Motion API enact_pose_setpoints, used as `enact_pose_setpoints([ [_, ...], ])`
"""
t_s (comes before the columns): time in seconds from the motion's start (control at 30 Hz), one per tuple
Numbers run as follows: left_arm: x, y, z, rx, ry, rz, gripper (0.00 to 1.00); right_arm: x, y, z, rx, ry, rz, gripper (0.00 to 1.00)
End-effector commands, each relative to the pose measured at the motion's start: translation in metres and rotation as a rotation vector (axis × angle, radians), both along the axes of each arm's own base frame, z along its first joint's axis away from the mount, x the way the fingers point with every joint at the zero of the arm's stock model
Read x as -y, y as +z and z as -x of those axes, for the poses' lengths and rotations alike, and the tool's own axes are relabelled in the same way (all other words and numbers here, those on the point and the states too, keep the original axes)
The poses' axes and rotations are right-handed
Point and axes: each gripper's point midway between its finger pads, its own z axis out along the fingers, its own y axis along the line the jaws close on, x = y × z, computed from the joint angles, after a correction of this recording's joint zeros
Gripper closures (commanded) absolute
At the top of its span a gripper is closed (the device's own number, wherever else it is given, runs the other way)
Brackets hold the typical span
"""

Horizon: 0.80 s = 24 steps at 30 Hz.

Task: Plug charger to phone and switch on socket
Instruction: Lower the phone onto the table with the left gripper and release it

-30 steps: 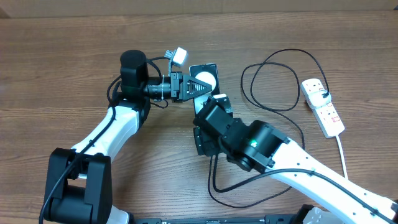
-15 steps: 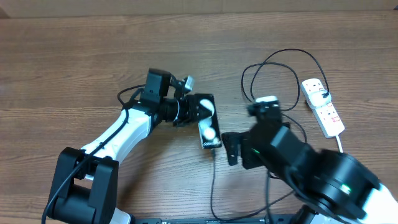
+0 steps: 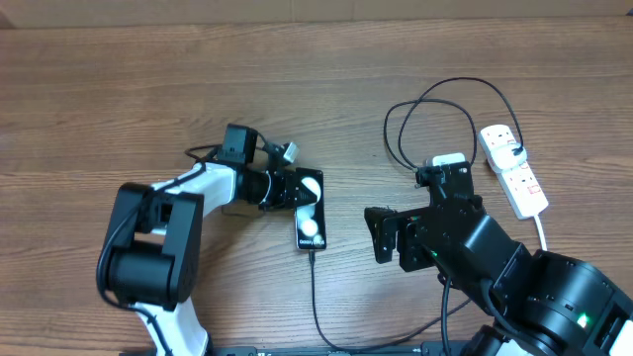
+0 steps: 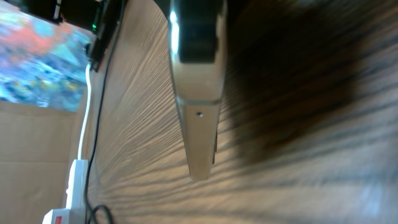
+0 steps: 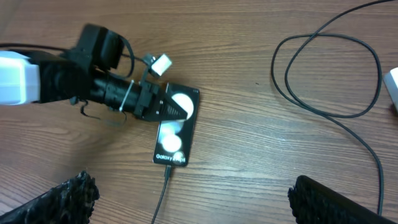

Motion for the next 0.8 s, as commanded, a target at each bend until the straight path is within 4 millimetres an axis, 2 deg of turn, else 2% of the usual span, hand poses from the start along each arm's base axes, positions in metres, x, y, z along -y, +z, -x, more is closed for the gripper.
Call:
enact_pose_setpoints([
  [0.0, 0.0, -0.004, 0.0, 0.023, -0.039, 0.044, 0.95, 0.002, 0.012, -0.003, 0.03, -0.014, -0.018, 0.0],
  [0.4, -0.005, -0.012, -0.001, 0.007, -0.017, 0.009, 0.73, 0.003, 0.014, -0.005, 0.042, -0.022, -0.02, 0.0],
  [0.57, -0.005, -0.012, -0.001, -0.027, 0.009, 0.004, 0.6, 0.002, 0.015, -0.005, 0.046, -0.022, -0.025, 0.0],
  [0.67, -0.005, -0.012, -0.002, -0.029, 0.011, 0.002, 0.48, 0.001, 0.015, -0.006, 0.048, -0.022, -0.028, 0.0],
  [0.77, -0.011, -0.02, -0.004, -0.069, 0.06, -0.053, 0.39, 0.001, 0.015, -0.006, 0.048, -0.022, -0.028, 0.0],
])
